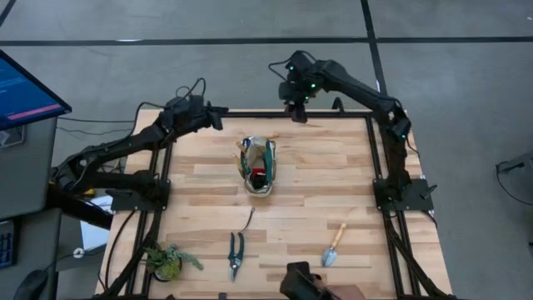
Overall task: Pick & Place Garden tools in Gardening bag
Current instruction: Put the top brown trowel into the white gardening bag
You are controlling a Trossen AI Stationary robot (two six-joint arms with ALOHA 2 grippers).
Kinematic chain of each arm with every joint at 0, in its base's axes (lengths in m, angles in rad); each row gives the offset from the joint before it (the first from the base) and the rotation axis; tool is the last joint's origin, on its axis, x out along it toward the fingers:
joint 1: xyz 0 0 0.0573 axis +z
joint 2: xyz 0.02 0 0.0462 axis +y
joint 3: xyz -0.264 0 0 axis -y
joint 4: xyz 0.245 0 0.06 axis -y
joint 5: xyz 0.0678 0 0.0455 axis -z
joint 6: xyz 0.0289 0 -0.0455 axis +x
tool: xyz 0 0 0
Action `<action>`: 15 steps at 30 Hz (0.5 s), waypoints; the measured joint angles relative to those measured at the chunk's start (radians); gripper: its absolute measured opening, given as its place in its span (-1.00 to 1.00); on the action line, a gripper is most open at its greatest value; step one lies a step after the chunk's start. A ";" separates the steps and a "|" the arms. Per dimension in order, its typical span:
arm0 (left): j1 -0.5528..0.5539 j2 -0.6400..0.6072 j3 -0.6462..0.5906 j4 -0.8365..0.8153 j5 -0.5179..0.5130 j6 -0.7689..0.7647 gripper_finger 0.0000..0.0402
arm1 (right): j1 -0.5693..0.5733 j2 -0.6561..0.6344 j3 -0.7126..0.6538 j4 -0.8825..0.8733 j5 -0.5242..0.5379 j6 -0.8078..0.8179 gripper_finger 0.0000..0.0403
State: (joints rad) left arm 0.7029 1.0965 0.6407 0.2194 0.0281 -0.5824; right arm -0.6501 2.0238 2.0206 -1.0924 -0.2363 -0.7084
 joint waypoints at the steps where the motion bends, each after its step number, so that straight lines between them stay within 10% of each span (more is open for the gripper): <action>1: 0.001 0.010 0.000 -0.002 0.007 0.050 -0.74 | 0.001 -0.022 0.000 -0.007 0.008 0.010 -0.31; 15: 0.063 0.434 0.262 -0.236 0.193 0.388 -0.12 | 0.004 -0.216 0.000 -0.044 0.036 0.189 -0.30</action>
State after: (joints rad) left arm 0.7657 1.5310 0.9025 -0.0170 0.2207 -0.1940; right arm -0.6464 1.8078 2.0209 -1.1360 -0.1999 -0.5197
